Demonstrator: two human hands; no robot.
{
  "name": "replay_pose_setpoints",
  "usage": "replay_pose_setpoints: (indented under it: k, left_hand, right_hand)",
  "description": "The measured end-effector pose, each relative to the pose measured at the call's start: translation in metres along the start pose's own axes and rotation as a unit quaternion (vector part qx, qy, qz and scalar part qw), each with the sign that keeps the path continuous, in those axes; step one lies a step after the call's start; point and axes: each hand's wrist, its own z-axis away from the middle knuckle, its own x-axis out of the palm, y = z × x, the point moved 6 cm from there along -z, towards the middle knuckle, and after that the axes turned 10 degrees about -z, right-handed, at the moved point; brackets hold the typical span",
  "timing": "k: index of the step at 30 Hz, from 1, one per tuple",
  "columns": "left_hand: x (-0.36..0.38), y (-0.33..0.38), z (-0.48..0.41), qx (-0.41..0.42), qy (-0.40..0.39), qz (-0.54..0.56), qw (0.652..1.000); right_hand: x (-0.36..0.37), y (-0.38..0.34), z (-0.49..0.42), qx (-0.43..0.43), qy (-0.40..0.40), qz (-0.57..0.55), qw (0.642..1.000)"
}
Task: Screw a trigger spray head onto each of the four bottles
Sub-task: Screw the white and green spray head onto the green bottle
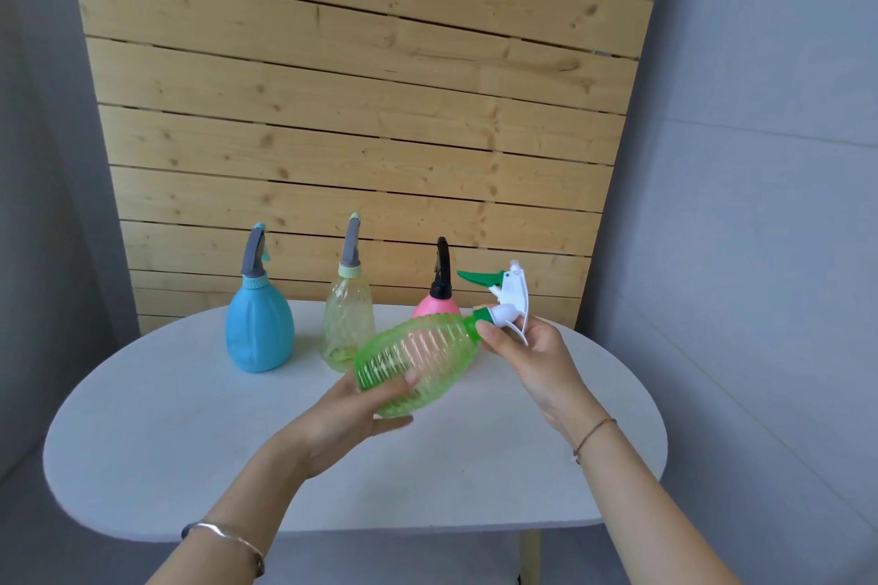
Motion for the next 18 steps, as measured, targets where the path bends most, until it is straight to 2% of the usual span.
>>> replay_pose_setpoints:
  k: [3, 6, 9, 13, 16, 18]
  left_hand:
    - [0.0, -0.002, 0.002, -0.057, 0.007, -0.023, 0.998]
    - [-0.01, 0.001, 0.002, -0.023, 0.038, -0.049, 0.998]
    - [-0.01, 0.007, 0.005, 0.022, 0.023, -0.061, 0.998]
    - [-0.007, 0.007, 0.005, 0.001, 0.02, -0.034, 0.999]
    - [-0.008, 0.006, 0.006, -0.034, 0.055, -0.102, 0.993]
    - [-0.011, 0.009, 0.009, -0.01, 0.085, -0.127, 0.988]
  right_hand:
    - [0.002, -0.003, -0.001, -0.006, -0.021, 0.029, 0.999]
    - [0.0, -0.004, 0.0, -0.002, -0.027, 0.042, 0.999]
    - [-0.005, -0.005, 0.001, -0.008, -0.006, 0.041, 0.999]
    - [-0.001, -0.001, 0.001, -0.002, -0.024, 0.055, 0.998]
    - [-0.002, 0.003, 0.002, 0.005, 0.0, 0.052, 0.999]
    - [-0.004, 0.003, 0.002, 0.011, 0.01, 0.035, 0.999]
